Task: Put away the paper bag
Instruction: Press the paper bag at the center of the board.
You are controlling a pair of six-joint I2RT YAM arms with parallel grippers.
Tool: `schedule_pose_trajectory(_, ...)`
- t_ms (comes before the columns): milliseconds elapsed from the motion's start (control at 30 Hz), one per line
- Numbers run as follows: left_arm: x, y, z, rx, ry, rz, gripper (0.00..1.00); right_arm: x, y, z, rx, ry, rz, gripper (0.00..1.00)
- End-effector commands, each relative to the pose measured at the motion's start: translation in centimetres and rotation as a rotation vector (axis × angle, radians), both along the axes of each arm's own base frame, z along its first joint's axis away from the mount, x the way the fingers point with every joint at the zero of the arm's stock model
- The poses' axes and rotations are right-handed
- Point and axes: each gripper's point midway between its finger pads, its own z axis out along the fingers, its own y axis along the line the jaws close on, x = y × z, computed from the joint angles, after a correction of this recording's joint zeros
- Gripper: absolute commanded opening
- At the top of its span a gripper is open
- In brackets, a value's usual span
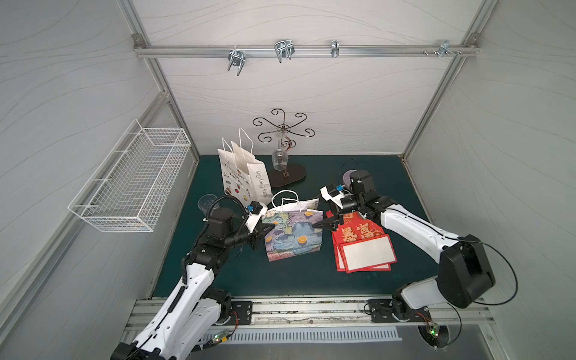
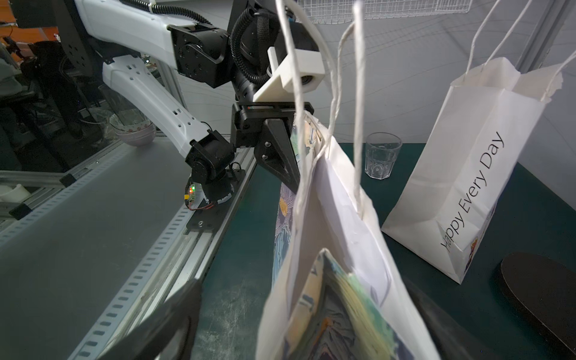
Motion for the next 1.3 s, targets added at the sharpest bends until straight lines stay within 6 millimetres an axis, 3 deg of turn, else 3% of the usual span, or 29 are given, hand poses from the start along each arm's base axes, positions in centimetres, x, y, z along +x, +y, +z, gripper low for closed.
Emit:
schedule_pose_trajectory(0,0.6,0.2,0.9,-0.023,-0.019,0.037,0.10,0.3,0.8,-0.7,0.005,-0.027,0.002,0.88)
schedule_pose_trajectory(433,0.7,0.6,1.2,-0.052,-0.032,0.084,0.12,1.6,1.2,-0.8,0.025,-0.093,-0.042,0.33)
schedule_pose_trajectory(667,0.9,1.5,2.3,-0.061,-0.072,0.153,0.29,1.3,1.1,-0.1,0.028,-0.082,-0.021,0.00)
schedule_pose_trajectory(833,1.0,3.1,4.3,-0.062,-0.145,0.254,0.58,0.7,0.6,1.8,0.039,-0.077,-0.008,0.00)
schedule_pose_trajectory(967,0.7,3.7,7.1,-0.062,-0.227,0.282,0.70,0.2,-0.6,3.9,0.034,-0.066,-0.002,0.00)
schedule_pose_trajectory(1100,-0.1,2.5,9.6,-0.054,-0.269,0.178,0.89,-0.8,-1.8,5.6,0.029,-0.055,0.022,0.00)
schedule_pose_trajectory(1267,0.0,0.6,13.1,-0.091,-0.303,0.051,0.94,-1.6,-3.6,7.4,0.030,-0.030,0.031,0.00)
